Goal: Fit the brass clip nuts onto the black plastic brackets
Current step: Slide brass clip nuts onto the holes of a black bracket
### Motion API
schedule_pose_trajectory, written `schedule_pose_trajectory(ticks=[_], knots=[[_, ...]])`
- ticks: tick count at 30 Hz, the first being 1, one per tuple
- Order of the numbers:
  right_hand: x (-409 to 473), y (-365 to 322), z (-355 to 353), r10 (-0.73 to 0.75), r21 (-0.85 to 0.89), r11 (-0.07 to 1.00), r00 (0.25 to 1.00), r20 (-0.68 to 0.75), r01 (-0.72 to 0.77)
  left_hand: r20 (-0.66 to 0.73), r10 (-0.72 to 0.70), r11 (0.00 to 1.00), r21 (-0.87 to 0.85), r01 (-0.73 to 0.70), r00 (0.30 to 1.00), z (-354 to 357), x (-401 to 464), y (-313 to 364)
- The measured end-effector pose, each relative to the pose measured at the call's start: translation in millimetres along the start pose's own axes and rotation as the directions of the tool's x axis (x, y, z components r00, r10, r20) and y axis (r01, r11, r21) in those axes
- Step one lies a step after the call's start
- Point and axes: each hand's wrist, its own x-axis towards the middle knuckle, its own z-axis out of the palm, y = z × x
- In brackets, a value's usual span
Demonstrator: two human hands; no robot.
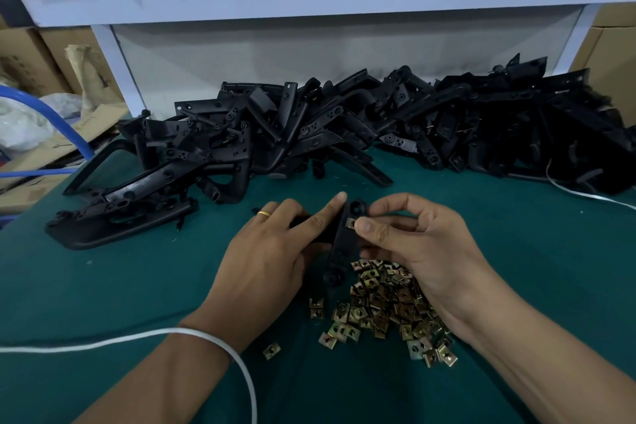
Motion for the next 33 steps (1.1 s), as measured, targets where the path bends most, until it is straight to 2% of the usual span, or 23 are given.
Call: schedule_pose_trajectory(ticks=[3,7,10,12,15,18,20,28,33], knots=[[-3,-2,2,0.002,-0.047,0.999,0.999,-0.044,-0.005,-0.022,0.017,0.999,0.046,-0.016,1.000,0,1,1],[-9,-4,5,-0.098,-0.388,0.920,0.992,-0.085,0.057,-0.033,0.043,0.993,0.110,-0.039,0.999,-1,3,-2],[-8,-6,5,-0.183,-0.464,0.872,0.983,-0.009,0.158,-0.057,-0.092,0.995,0.040,0.095,0.994,-2,6,-8],[-7,-7,-2,-0.235,-0.613,0.760,0.971,0.049,0.215,-0.054,-0.196,0.980,0.020,0.197,0.979,-2,6,-14],[-5,-3,-10,-0.228,-0.833,0.495,0.962,0.151,0.248,-0.038,-0.273,0.962,0.011,0.273,0.961,0,2,-18],[-5,4,-9,-0.141,-0.909,0.308,0.958,0.251,0.283,-0.025,-0.271,0.962,0.020,0.272,0.962,1,1,-18],[-3,6,-9,-0.119,-0.924,0.232,0.952,0.282,0.303,-0.030,-0.276,0.961,0.017,0.276,0.961,2,2,-18],[0,5,-7,-0.032,-0.928,0.218,0.953,0.302,0.302,-0.057,-0.294,0.955,0.010,0.295,0.954,1,2,-19],[-3,3,-6,-0.020,-0.911,0.260,0.945,0.327,0.320,-0.048,-0.291,0.956,0.015,0.292,0.955,1,2,-20]])
